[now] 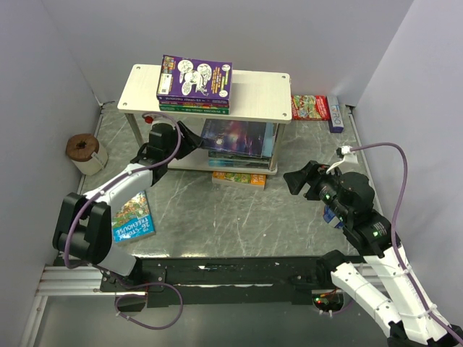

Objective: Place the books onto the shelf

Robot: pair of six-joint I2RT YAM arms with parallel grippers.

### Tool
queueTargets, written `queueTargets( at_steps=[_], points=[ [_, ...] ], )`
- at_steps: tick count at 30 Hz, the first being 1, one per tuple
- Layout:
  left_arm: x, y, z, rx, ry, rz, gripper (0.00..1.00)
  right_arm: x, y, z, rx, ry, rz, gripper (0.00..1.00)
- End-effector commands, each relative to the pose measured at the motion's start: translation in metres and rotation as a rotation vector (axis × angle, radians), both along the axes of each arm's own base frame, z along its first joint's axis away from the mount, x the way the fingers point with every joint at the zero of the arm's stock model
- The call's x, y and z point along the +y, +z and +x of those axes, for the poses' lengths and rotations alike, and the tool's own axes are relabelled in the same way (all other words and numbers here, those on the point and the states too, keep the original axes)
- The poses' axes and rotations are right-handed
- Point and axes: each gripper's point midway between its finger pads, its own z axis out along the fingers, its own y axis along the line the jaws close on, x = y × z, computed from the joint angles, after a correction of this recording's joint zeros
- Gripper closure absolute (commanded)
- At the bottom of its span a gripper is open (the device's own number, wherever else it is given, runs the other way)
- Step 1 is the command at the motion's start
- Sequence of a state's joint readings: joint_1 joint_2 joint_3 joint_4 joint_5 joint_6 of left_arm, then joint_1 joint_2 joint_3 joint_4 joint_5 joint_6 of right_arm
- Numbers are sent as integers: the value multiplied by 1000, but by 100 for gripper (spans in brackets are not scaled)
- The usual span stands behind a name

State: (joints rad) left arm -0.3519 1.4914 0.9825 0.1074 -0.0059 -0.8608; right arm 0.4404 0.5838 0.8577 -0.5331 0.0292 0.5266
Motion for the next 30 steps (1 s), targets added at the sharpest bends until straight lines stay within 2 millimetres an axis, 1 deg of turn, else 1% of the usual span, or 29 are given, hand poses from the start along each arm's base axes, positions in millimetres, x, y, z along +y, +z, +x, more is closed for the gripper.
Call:
queueTargets(
  at_steps=[1,4,5,6,7,8,9,10,11,15,16,18,20,24,30],
  points=[
    [-6,40,10,-145,-36,-59,44,-10,11,7,-48,-73,24,15],
    [-13,44,7,-186,-67,-116,51,-14,5,12,-33,-110,33,18],
    [-14,43,6,-186,-68,-125,54,-12,3,13,-28,-108,34,18],
    [-14,43,6,-188,-62,-130,61,-11,3,13,-25,-107,42,19],
    [-13,41,5,-184,-56,-139,64,-11,1,14,-22,-106,43,19],
    [-13,44,6,-204,-52,-147,66,-9,-1,15,-20,-102,45,19],
    [-12,46,5,-212,-46,-155,71,-8,-2,15,-16,-101,52,20],
    [-10,42,4,-208,-41,-159,73,-8,-4,16,-14,-101,50,20],
    [-10,47,4,-227,-41,-168,74,-8,-6,16,-8,-102,49,20],
    [-13,46,1,-229,-59,-189,83,-9,-8,17,-8,-105,44,20],
    [-15,43,-1,-219,-63,-201,83,-8,-9,17,-5,-104,42,20],
    [-18,43,-3,-226,-77,-221,85,-8,-9,18,-4,-104,42,20],
    [-19,38,-5,-214,-80,-236,85,-8,-11,18,-1,-107,37,20],
    [-21,37,-8,-213,-90,-268,85,-8,-12,20,2,-108,36,20],
    [-31,38,-13,-215,-119,-310,84,-6,-15,20,13,-104,39,20]
  ],
)
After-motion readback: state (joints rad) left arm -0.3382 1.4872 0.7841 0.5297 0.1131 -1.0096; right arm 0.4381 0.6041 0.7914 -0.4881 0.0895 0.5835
